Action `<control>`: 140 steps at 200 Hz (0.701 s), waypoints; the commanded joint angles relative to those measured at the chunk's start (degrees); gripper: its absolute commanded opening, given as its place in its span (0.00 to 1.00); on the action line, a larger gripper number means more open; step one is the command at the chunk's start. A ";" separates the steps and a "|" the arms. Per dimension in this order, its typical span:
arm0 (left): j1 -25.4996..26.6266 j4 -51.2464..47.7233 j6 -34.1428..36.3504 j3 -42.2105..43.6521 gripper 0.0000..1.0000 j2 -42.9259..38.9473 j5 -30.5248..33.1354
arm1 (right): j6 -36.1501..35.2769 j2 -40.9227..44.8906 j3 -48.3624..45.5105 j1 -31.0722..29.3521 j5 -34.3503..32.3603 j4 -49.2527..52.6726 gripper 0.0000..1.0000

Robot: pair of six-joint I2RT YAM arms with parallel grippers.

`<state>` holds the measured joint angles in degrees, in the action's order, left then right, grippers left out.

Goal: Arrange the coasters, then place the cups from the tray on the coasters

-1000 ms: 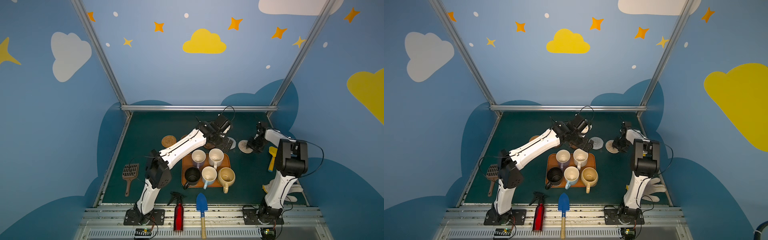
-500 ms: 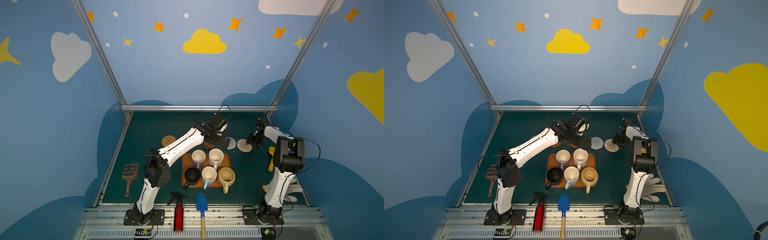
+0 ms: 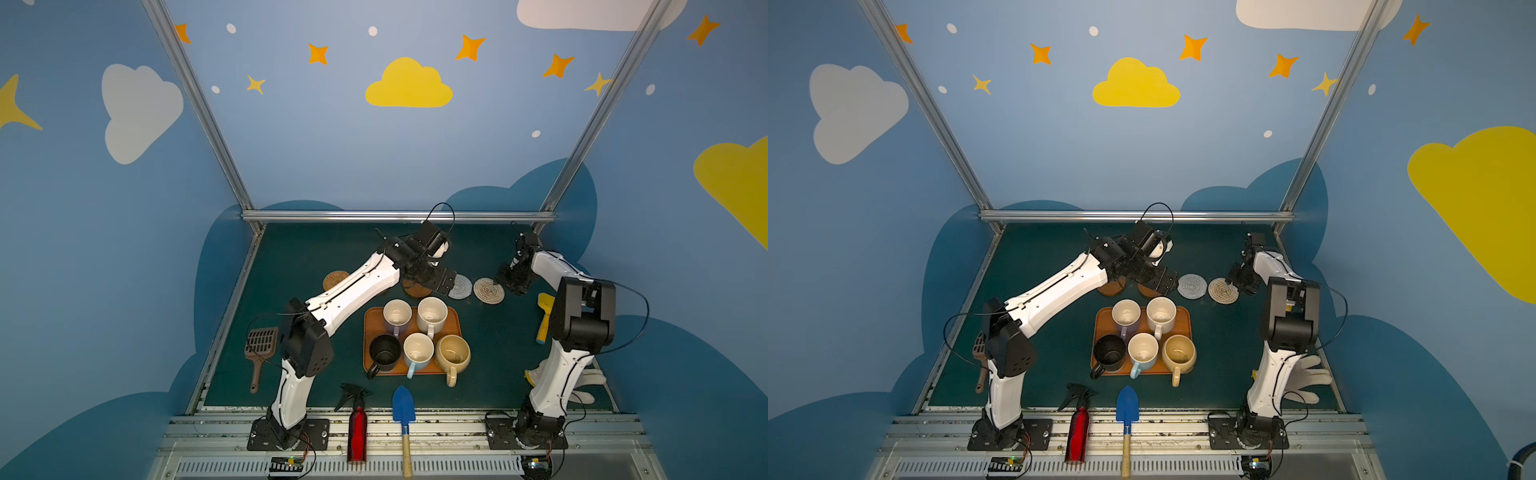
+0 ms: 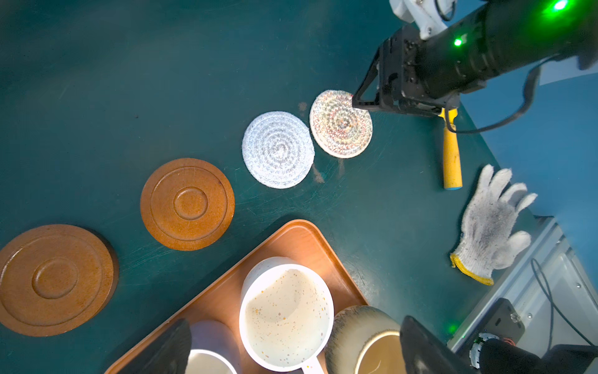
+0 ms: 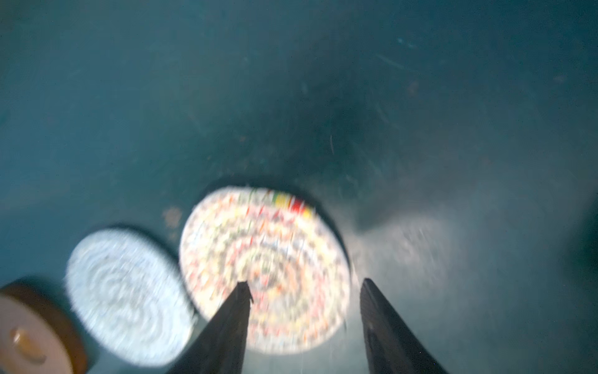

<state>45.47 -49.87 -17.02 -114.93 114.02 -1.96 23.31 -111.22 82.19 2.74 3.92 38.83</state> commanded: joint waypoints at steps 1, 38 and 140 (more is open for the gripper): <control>-0.03 0.69 -0.72 1.88 1.00 -2.84 -1.03 | -0.44 4.54 -3.97 -1.72 2.30 0.37 0.48; -0.10 4.14 -1.44 5.63 1.00 -4.93 -2.75 | 2.96 8.28 -11.32 -6.12 6.85 -4.94 0.46; -0.30 5.58 -2.05 9.64 1.00 -7.93 -2.26 | 5.16 0.91 -10.33 -6.73 7.18 -7.92 0.35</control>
<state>45.47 -45.36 -18.52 -105.67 108.09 -4.10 28.18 -108.75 70.28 -4.36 10.81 31.46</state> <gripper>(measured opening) 0.997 0.358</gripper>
